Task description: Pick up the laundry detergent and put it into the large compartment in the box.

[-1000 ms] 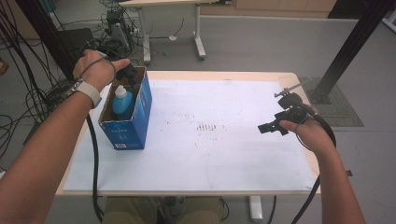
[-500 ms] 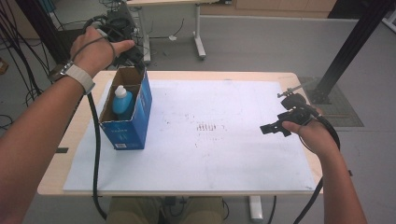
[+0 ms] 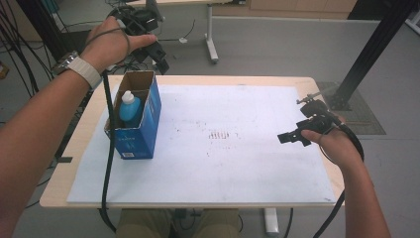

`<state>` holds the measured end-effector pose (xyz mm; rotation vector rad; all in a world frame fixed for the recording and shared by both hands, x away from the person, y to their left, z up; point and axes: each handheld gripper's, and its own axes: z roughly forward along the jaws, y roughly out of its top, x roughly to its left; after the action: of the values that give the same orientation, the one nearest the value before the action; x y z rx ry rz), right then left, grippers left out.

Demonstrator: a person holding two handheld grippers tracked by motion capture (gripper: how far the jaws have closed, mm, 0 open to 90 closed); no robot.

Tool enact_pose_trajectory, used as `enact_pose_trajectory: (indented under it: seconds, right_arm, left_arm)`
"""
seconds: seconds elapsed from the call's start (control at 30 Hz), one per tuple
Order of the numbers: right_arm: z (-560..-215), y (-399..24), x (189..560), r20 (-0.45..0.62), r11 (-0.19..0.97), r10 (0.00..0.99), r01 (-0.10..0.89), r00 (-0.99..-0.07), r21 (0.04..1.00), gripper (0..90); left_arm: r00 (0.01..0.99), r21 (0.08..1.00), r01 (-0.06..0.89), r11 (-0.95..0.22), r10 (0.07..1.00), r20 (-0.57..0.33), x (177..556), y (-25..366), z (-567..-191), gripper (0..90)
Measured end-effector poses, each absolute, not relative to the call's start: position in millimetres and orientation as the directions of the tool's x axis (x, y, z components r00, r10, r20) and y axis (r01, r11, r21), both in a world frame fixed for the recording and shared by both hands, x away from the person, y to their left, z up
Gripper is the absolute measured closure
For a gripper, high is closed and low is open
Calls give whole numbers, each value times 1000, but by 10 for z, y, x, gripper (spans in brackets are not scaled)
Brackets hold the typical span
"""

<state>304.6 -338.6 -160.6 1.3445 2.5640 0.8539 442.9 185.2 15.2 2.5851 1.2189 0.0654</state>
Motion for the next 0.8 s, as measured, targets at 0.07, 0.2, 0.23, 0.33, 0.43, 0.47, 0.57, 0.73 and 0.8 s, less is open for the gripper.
enact_pose_trajectory:
  seconds: [0.07, 0.2, 0.23, 0.33, 0.43, 0.47, 0.57, 0.73, 0.8]
  right_arm:
    - [-1605, -3386, 3040, 146, 444, 790, 720, -596, 533, 76]
    - [-1601, -3399, 3011, 151, 438, 792, 724, -591, 533, 76]
    - [-1601, -3399, 3011, 151, 438, 792, 724, -591, 533, 76]
    - [-1607, -3411, 2993, 154, 434, 794, 726, -588, 534, 76]
    - [-1613, -3416, 2971, 158, 430, 795, 728, -585, 534, 76]
    - [-1615, -3423, 2953, 161, 425, 797, 730, -582, 535, 76]
    - [-1617, -3433, 2935, 164, 420, 800, 733, -578, 535, 76]
    - [-1637, -3450, 2889, 168, 411, 804, 736, -571, 537, 76]
    - [-1648, -3465, 2881, 163, 418, 799, 729, -579, 542, 76]
  left_arm:
    - [657, 276, 738, -616, 749, -84, 4437, 1834, 148, 91]
    - [710, 265, 692, -672, 700, -78, 4473, 1693, 139, 91]
    - [718, 259, 685, -681, 692, -77, 4478, 1652, 137, 91]
    - [743, 253, 659, -708, 665, -77, 4492, 1548, 129, 91]
    - [770, 253, 630, -734, 633, -79, 4505, 1459, 118, 91]
    - [787, 248, 610, -753, 613, -75, 4510, 1391, 107, 91]
    - [803, 246, 589, -770, 591, -74, 4520, 1334, 94, 91]
    - [838, 238, 543, -805, 541, -80, 4558, 1186, 40, 91]
    - [849, 233, 525, -818, 524, -75, 4561, 1124, 17, 91]
